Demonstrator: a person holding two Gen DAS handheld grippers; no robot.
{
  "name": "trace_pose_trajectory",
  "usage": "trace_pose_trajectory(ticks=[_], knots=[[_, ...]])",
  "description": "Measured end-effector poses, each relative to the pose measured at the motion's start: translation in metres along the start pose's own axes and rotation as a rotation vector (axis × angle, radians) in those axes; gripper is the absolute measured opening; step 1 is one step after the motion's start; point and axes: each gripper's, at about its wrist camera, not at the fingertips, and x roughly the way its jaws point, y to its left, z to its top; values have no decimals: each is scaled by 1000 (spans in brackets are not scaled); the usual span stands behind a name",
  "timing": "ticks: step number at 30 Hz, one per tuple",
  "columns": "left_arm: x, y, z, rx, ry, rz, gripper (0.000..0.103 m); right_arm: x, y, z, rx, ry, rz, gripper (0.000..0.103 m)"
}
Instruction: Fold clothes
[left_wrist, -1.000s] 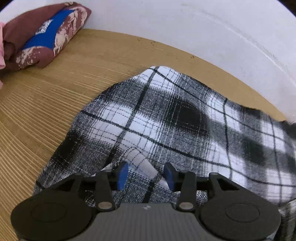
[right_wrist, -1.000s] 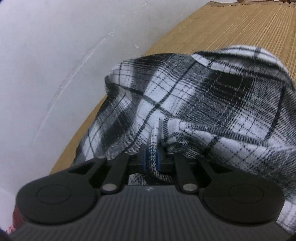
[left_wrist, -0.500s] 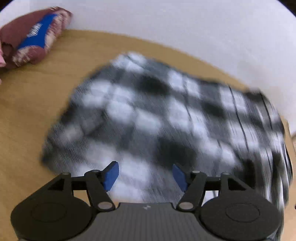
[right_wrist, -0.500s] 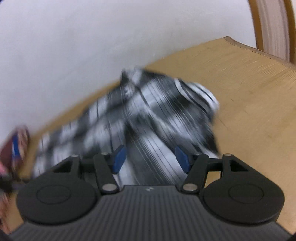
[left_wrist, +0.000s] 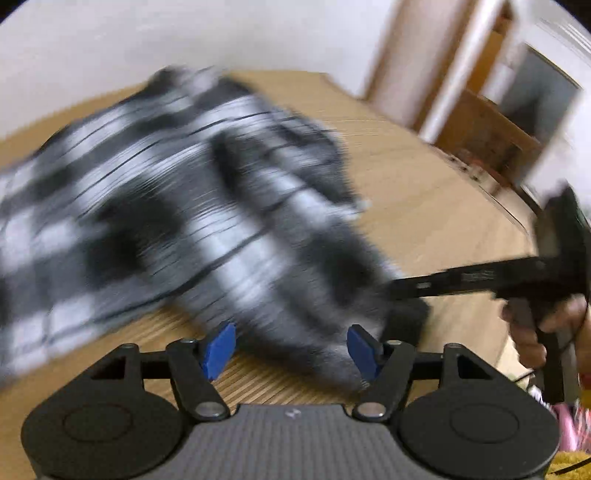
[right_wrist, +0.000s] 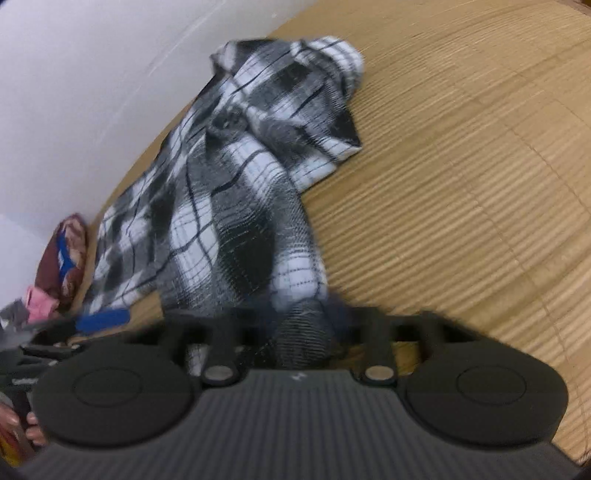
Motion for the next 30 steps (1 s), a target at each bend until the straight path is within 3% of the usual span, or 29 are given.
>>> trace_pose_trajectory(ticks=[6,8,10,11,12,13,14,15,18,19,20,22,23,30], knots=[[6,-71,11,258,-93,-24,71,-25,33,28,20,-31,173,12],[5,-82,14,288,-136,41,78,-32,53,39,-14,-37,222,12],[2,-85,18,312,-170,126,77,-34,76,49,-53,-38,271,12],[1,-83,19,320,-178,165,62,-35,88,54,-77,-37,301,12],[-3,-77,22,306,-179,178,45,-36,99,57,-97,-37,329,12],[-8,-70,25,289,-179,188,19,-36,107,60,-127,-40,349,13],[-16,-55,32,226,-170,175,15,-35,117,62,-167,-43,365,13],[-24,-40,37,163,-167,156,14,-34,126,64,-208,-47,381,14],[-56,8,55,29,-191,191,13,-42,140,72,-280,-131,408,19],[-68,25,61,-5,-205,206,13,-48,139,75,-279,-178,409,27],[-80,41,68,-40,-218,220,14,-53,135,77,-275,-232,406,43],[-104,69,85,-95,-250,252,13,-61,126,80,-265,-330,389,63],[-117,83,94,-114,-263,265,14,-59,118,80,-257,-352,364,64],[-179,123,130,-162,-317,377,14,39,72,67,-248,-155,171,64]])
